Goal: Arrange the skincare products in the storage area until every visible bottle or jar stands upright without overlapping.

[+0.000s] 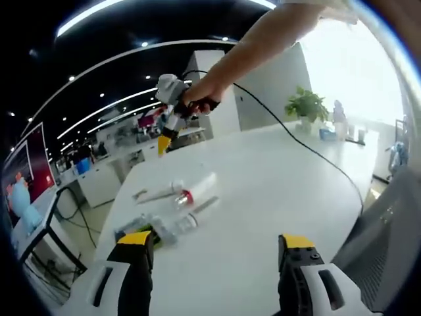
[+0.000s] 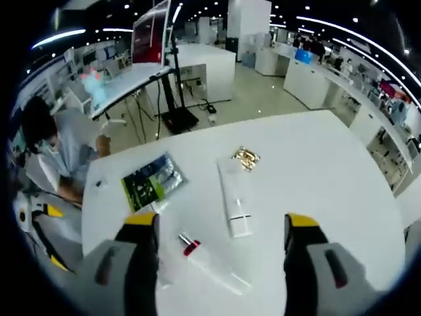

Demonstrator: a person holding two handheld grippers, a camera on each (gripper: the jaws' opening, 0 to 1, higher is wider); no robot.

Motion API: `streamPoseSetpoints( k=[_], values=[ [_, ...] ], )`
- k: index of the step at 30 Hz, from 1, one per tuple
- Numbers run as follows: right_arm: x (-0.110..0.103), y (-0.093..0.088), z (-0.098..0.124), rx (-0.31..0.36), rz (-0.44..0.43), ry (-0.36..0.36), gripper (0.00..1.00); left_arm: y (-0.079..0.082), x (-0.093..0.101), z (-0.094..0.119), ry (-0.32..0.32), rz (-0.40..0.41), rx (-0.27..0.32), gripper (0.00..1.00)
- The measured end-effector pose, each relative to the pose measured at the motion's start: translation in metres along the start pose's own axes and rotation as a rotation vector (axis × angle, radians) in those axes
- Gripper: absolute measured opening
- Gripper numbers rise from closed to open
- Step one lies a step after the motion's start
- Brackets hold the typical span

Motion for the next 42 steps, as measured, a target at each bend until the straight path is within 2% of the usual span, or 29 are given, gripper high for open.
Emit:
streamPoseSetpoints(
  k=[8, 13, 16, 19, 23, 25, 27, 30, 33, 36, 37, 42],
  values=[
    [0.005, -0.015, -0.07, -0.103, 0.025, 0.043, 0.75, -0.006, -0.005, -0.001, 0.021, 0.023, -0.044, 0.79],
    [0.007, -0.026, -0.095, -0.147, 0.019, 0.061, 0.68, -0.009, -0.004, -0.002, 0.019, 0.04, -0.058, 0.78],
    [0.006, -0.03, -0.103, -0.164, 0.049, 0.078, 0.63, -0.011, -0.004, -0.003, 0.016, 0.046, -0.071, 0.77],
    [0.009, -0.032, -0.109, -0.167, 0.041, 0.084, 0.59, -0.012, -0.004, -0.004, 0.014, 0.05, -0.084, 0.76],
    [0.01, -0.035, -0.118, -0.179, 0.018, 0.094, 0.49, -0.015, -0.002, -0.005, 0.008, 0.049, -0.101, 0.75],
    [0.008, -0.037, -0.122, -0.179, 0.042, 0.1, 0.49, -0.015, -0.003, -0.005, 0.008, 0.047, -0.108, 0.75],
    [0.008, -0.038, -0.126, -0.18, 0.082, 0.096, 0.49, -0.015, -0.002, -0.004, 0.008, 0.039, -0.105, 0.74],
    [0.006, -0.037, -0.131, -0.181, 0.09, 0.094, 0.48, -0.015, -0.002, -0.004, 0.007, 0.035, -0.104, 0.74],
    [0.011, -0.033, -0.135, -0.184, 0.141, 0.05, 0.42, -0.016, -0.002, -0.005, 0.008, 0.034, -0.112, 0.73],
    [0.01, -0.032, -0.135, -0.176, 0.121, 0.058, 0.33, -0.017, -0.002, -0.005, 0.006, 0.033, -0.118, 0.73],
    [0.008, -0.031, -0.135, -0.169, 0.109, 0.051, 0.33, -0.017, -0.002, -0.005, 0.004, 0.033, -0.122, 0.73],
    [0.003, -0.03, -0.132, -0.168, 0.157, 0.033, 0.28, -0.018, -0.002, -0.005, 0.004, 0.034, -0.128, 0.73]
  ],
)
Point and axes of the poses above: the point that each gripper's makers call its tool centre point, and the gripper's own axes: z roughly backward along the fingers, x roughly to its right, y roughly out of its top, the point moved 6 cm from there along z, roughly backward along the fingers, and after that the axes turned 8 degrees about -y, right-handed, at the moved point
